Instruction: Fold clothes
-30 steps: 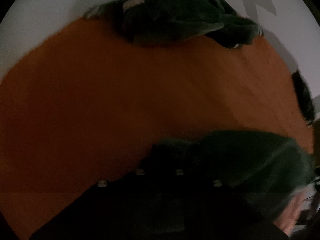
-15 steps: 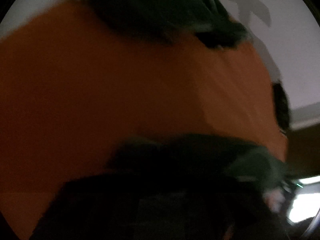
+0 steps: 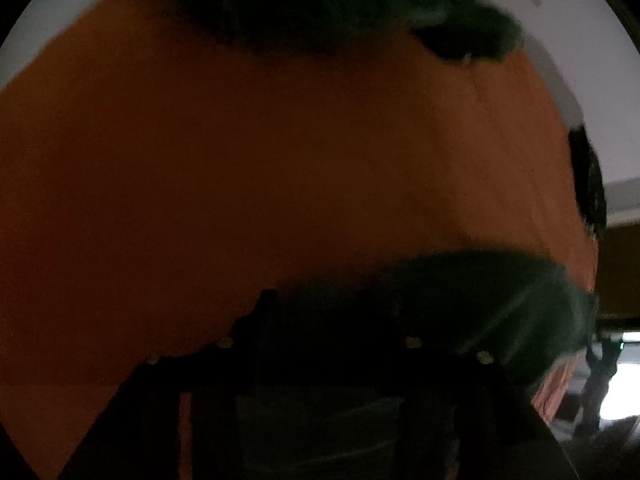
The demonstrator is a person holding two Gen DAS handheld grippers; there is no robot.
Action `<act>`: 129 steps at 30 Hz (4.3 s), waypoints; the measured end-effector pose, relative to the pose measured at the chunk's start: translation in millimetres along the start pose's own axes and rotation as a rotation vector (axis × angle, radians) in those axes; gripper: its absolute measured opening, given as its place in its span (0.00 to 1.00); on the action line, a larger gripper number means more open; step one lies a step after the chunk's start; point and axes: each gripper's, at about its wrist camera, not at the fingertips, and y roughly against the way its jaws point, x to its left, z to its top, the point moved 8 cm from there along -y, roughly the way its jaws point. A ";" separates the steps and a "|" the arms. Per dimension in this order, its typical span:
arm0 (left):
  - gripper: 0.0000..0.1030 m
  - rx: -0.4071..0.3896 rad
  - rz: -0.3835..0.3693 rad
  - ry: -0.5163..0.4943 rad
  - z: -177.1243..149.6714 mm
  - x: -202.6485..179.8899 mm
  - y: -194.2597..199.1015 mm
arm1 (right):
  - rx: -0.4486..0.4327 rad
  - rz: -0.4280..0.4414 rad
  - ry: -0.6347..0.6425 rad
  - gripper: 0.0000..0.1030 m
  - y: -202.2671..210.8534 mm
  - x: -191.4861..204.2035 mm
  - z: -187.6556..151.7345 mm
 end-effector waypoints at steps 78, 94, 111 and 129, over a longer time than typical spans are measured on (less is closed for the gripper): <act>0.32 -0.640 0.209 0.619 -183.6 -21.0 41.5 | -0.118 -0.147 0.465 0.62 -86.1 223.6 -31.5; 0.54 -0.735 0.294 0.460 -135.8 -136.8 126.2 | 0.085 -0.110 0.640 0.72 -57.5 186.3 -18.4; 0.65 -0.210 0.110 -0.837 -83.5 -435.0 2.8 | 0.137 -0.010 1.261 0.79 -88.9 208.3 -102.3; 0.72 -0.112 0.056 -0.904 -38.6 -475.2 -104.6 | 0.326 -0.194 1.193 0.24 -160.8 127.0 22.8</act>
